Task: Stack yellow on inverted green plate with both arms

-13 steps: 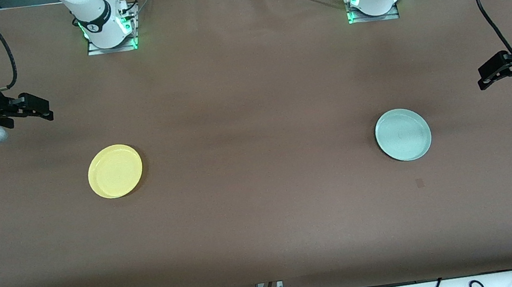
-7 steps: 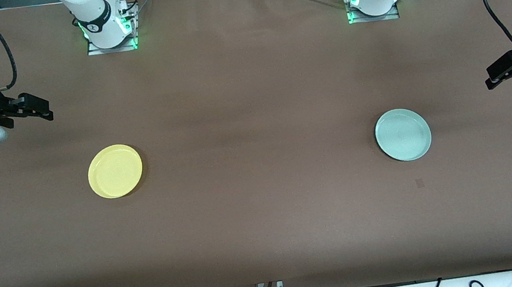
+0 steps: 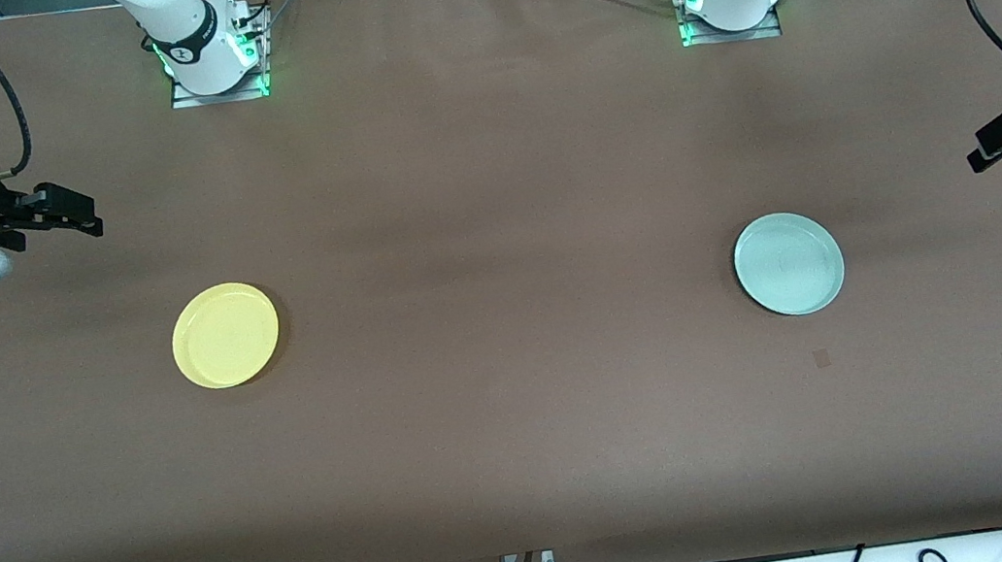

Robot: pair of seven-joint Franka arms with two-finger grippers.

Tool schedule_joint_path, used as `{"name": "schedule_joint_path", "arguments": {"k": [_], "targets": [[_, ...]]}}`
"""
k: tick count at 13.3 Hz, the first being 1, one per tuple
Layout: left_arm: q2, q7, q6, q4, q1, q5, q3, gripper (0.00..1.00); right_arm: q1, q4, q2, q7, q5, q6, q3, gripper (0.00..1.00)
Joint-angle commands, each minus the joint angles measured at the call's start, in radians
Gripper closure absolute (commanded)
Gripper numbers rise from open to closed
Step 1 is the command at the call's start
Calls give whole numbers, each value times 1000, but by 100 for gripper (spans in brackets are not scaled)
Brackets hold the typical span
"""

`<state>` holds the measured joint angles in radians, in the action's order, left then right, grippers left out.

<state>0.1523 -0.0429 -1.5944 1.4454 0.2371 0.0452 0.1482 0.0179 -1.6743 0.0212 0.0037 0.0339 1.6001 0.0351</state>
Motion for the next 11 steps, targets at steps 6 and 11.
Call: {"name": "schedule_joint_path", "arguments": {"k": [6,11], "targets": [[-13,11,-44,119,4,-21,18,0,2,7,0,13,4,-12,-6,0],[-19,11,-183,275,1,-74,59,0,2,5,-1,13,4,-14,-6,0]]}}
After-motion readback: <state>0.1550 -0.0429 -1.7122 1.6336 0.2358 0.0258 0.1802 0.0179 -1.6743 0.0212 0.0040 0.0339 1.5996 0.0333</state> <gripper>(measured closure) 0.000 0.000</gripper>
